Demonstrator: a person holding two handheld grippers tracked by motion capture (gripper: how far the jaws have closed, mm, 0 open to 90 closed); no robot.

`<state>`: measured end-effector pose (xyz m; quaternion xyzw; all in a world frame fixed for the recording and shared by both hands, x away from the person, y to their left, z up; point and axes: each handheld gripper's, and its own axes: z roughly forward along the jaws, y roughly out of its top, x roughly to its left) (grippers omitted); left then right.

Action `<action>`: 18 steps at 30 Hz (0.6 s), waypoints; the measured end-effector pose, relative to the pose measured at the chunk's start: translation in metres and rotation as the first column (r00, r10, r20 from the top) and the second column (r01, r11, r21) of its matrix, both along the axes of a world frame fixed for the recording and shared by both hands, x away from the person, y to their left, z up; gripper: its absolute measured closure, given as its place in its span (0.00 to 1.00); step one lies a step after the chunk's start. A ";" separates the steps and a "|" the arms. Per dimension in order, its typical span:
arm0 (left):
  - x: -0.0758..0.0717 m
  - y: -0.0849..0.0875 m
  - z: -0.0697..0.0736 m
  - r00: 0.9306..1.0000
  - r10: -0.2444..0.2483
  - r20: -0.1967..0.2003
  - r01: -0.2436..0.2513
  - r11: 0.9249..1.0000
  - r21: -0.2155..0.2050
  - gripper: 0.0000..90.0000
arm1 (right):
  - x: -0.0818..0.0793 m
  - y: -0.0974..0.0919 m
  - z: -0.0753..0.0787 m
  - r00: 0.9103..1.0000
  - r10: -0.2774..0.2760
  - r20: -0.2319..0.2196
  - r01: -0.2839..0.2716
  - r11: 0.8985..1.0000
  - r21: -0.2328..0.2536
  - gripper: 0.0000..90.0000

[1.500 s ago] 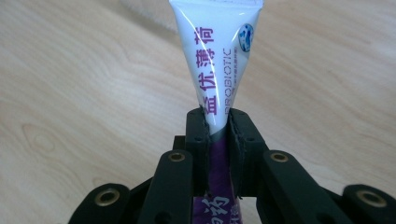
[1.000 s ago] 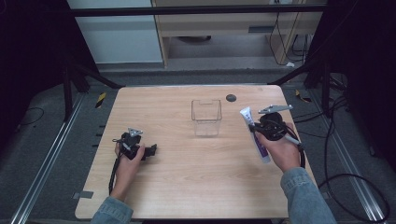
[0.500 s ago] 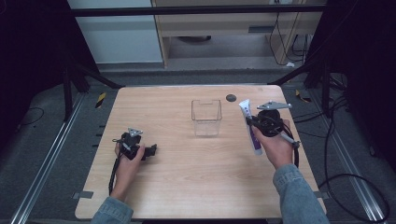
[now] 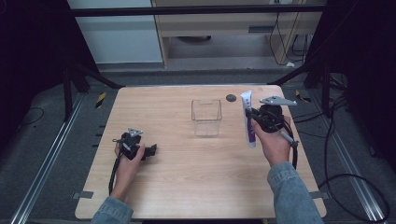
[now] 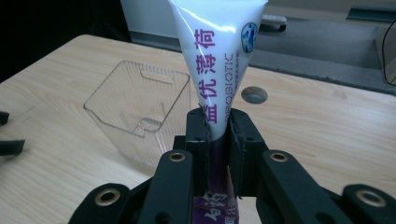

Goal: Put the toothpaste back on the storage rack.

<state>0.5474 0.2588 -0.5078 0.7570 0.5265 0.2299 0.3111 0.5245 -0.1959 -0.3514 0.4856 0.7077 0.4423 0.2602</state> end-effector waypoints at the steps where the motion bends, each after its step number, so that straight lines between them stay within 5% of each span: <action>1: 0.000 0.000 0.000 1.000 0.002 0.000 -0.002 1.000 0.000 0.00 | 0.000 0.001 0.002 1.000 -0.004 0.004 0.004 1.000 -0.001 0.88; 18: -0.004 -0.001 0.000 1.000 0.015 0.000 -0.015 1.000 0.003 0.00 | 0.014 0.038 0.011 0.998 -0.021 0.058 0.017 0.998 0.064 0.89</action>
